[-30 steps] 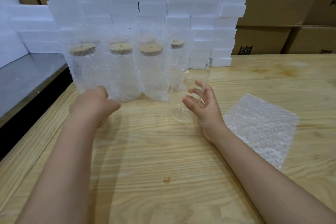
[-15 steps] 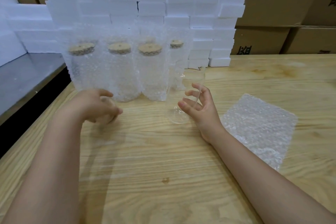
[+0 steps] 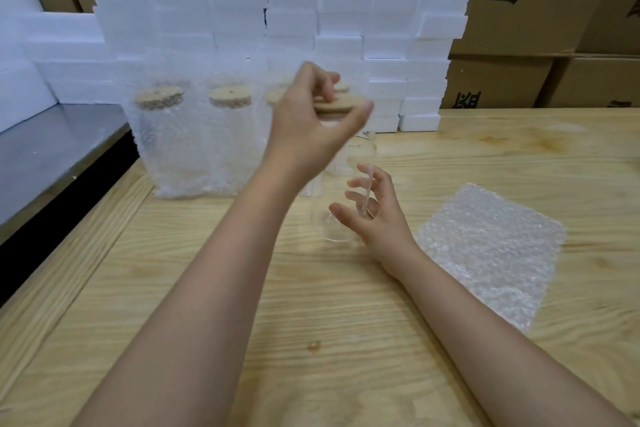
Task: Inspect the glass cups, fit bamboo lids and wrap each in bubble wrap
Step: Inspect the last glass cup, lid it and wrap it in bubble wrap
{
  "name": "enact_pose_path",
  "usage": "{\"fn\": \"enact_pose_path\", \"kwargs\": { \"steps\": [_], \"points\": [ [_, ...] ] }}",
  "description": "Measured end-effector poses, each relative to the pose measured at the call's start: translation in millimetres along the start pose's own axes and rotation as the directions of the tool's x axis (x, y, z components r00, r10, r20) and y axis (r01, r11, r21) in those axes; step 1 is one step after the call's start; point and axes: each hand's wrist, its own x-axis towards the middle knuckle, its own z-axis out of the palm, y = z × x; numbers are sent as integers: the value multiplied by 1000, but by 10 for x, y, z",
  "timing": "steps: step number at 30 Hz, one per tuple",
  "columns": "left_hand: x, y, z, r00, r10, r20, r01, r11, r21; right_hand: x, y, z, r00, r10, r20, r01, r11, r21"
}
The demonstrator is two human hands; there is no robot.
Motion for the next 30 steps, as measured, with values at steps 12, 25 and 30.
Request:
{"fn": "enact_pose_path", "kwargs": {
  "steps": [12, 25, 30],
  "points": [
    [-120, -180, 69, 983, 69, 169, -99, 980, 172, 20, 50, 2, 1000, -6, -1, 6, 1000, -18],
    [-195, -288, 83, 965, 170, 200, -231, 912, 339, -15, 6, 35, 1000, 8, -9, -9, 999, -53],
    [-581, -549, 193, 988, -97, 121, 92, 995, 40, -25, -38, 38, 1000, 11, -28, -15, 992, -122]
  ]
}}
